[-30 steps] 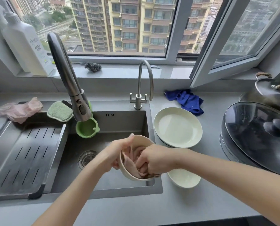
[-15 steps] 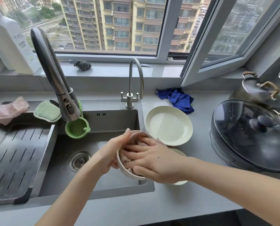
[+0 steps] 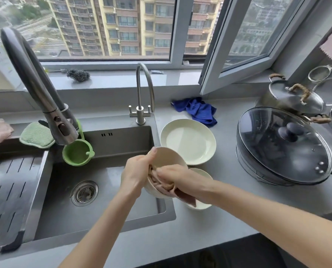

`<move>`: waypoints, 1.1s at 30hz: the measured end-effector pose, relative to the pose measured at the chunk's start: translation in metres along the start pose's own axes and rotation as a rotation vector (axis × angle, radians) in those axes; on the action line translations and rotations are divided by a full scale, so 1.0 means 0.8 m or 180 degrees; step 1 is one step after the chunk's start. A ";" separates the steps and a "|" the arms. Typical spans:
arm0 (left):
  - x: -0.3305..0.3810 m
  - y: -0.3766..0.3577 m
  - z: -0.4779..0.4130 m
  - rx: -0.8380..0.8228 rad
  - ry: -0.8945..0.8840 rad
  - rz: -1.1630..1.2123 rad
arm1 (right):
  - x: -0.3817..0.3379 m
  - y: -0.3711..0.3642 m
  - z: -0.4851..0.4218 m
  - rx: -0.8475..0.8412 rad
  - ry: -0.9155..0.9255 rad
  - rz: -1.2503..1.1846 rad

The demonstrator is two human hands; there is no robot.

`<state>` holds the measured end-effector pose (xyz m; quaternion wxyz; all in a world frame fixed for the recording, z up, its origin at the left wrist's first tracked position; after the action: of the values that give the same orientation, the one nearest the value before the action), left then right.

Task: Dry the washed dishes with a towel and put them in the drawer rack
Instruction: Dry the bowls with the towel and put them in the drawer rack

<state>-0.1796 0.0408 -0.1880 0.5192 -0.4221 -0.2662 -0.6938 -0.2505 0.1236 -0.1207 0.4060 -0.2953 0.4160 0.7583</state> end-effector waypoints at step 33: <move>0.030 -0.017 0.003 -0.0032 -0.0124 -0.0270 | 0.011 0.116 0.077 0.2309 0.0905 0.1581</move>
<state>-0.1940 0.0350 -0.1655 0.4819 -0.4265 -0.2904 -0.7082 -0.3414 0.1503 -0.0620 0.2280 -0.1266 0.7641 0.5900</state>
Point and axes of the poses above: each hand's wrist, its own z-axis away from the middle knuckle, its own y-axis out of the back of the hand, x = y × z, the point moved 8 cm from there along -z, towards the middle knuckle, and after that the axes turned 13 degrees about z, right-handed, at the moved point
